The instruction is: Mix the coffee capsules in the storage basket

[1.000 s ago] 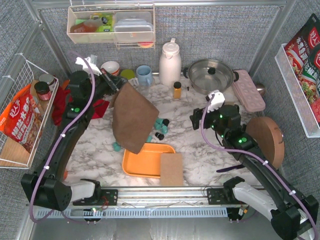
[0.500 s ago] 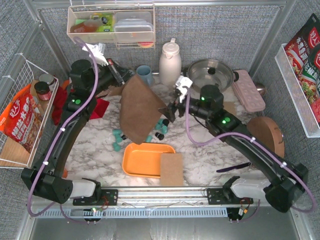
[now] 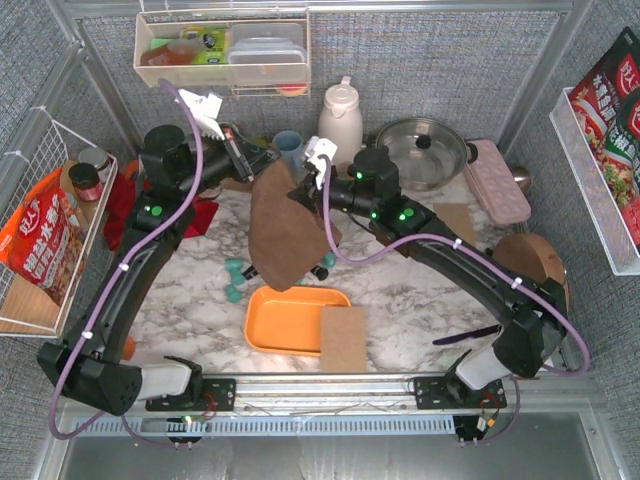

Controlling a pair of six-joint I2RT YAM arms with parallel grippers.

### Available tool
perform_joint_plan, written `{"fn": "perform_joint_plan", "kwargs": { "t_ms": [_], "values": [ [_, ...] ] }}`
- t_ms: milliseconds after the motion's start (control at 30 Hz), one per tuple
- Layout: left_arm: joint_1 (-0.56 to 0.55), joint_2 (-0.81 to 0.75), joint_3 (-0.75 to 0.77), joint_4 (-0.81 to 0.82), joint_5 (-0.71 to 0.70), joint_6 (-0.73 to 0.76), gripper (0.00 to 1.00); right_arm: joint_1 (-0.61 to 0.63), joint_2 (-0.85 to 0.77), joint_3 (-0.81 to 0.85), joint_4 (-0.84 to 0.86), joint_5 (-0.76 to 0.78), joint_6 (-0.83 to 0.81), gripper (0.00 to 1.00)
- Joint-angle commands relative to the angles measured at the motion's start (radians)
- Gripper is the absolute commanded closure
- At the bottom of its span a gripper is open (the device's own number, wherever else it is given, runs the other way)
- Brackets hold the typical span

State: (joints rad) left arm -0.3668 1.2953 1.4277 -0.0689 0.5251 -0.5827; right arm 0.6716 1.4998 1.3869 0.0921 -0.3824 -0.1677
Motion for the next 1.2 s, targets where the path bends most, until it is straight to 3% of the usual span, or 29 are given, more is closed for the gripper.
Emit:
{"fn": "perform_joint_plan", "kwargs": {
  "t_ms": [0,67,100,233,300,467,667,967,1167],
  "values": [
    [-0.003,-0.023,-0.023,0.039,0.008,0.037,1.00,0.018,-0.006,0.016,-0.008,0.028,-0.012,1.00],
    [-0.003,-0.037,-0.041,0.026,-0.019,0.057,0.99,0.019,-0.021,0.001,-0.010,0.058,-0.007,1.00],
    [-0.003,-0.043,-0.054,0.016,-0.033,0.071,0.90,0.019,-0.031,-0.006,-0.009,0.081,-0.001,1.00],
    [-0.003,-0.081,-0.079,-0.049,-0.115,0.136,0.25,0.019,-0.079,-0.006,-0.038,0.241,0.031,1.00],
    [-0.002,-0.112,-0.099,-0.086,-0.172,0.165,0.03,0.019,-0.106,0.011,-0.081,0.366,0.036,1.00],
    [-0.003,-0.220,-0.178,-0.187,-0.315,0.206,0.01,-0.004,-0.184,-0.006,-0.108,0.715,-0.018,1.00],
    [-0.002,-0.344,-0.254,-0.304,-0.434,0.237,0.01,-0.117,-0.229,-0.047,-0.091,0.927,-0.122,1.00],
    [-0.001,-0.482,-0.354,-0.295,-0.474,0.257,0.01,-0.390,-0.058,-0.025,0.004,0.806,-0.001,1.00],
    [-0.002,-0.524,-0.435,-0.264,-0.476,0.225,0.01,-0.477,0.192,0.183,-0.017,0.756,0.074,1.00]
  ]
}}
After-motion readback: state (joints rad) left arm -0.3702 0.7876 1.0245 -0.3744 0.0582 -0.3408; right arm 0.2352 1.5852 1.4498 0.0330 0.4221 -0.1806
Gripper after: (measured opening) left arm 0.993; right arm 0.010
